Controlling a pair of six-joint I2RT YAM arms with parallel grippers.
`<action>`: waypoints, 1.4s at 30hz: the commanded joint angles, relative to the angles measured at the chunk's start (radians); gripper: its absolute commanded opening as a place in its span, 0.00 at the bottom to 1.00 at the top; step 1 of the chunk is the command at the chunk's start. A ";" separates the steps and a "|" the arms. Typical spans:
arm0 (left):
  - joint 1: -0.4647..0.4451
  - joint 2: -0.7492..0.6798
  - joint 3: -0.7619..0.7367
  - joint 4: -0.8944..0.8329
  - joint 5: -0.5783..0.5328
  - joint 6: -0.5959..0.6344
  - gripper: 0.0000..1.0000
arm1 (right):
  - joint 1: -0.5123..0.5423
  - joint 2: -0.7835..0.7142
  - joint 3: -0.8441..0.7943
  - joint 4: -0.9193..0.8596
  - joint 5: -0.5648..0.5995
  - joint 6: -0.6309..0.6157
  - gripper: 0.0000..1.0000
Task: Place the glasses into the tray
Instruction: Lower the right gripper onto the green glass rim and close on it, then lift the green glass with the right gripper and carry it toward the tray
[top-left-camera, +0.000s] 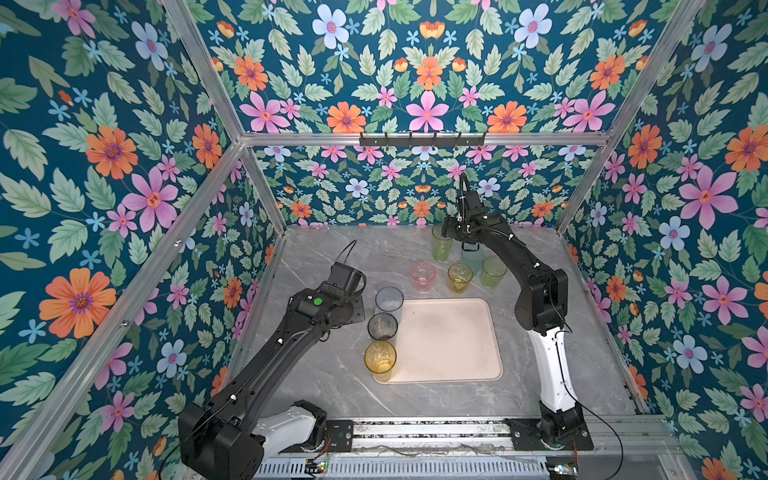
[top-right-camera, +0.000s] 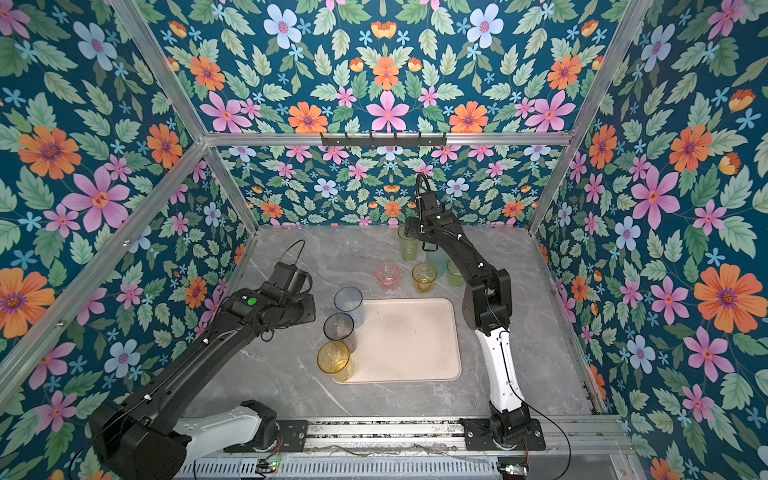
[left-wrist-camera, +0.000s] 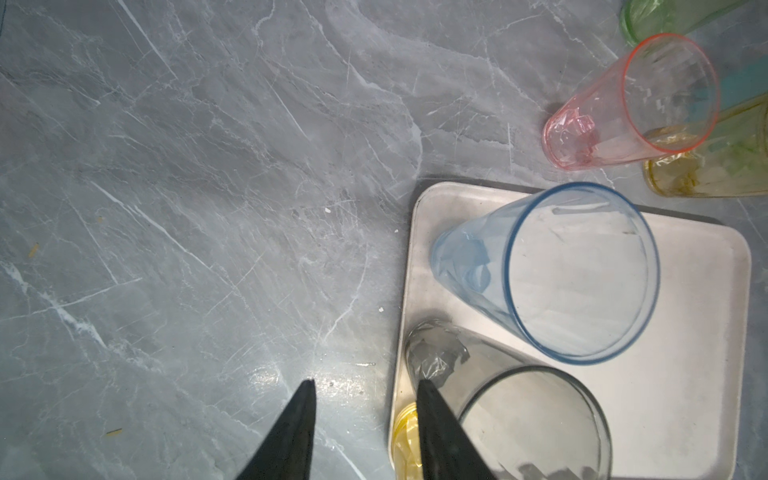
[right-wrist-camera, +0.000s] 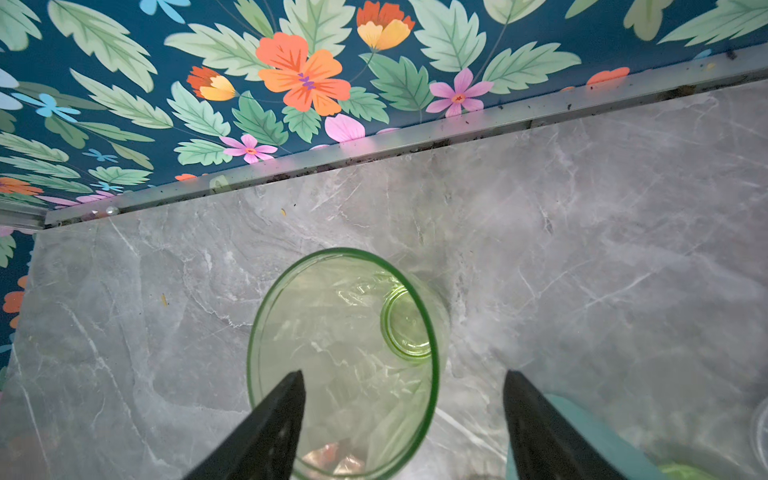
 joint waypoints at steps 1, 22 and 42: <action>0.001 -0.005 0.001 0.010 0.002 0.003 0.43 | -0.004 0.017 0.027 -0.035 0.004 -0.012 0.70; 0.001 -0.017 -0.024 0.017 0.012 0.005 0.43 | -0.006 0.115 0.159 -0.089 -0.008 -0.068 0.40; 0.001 -0.030 -0.042 0.025 0.013 0.008 0.42 | -0.005 0.084 0.181 -0.132 -0.020 -0.121 0.00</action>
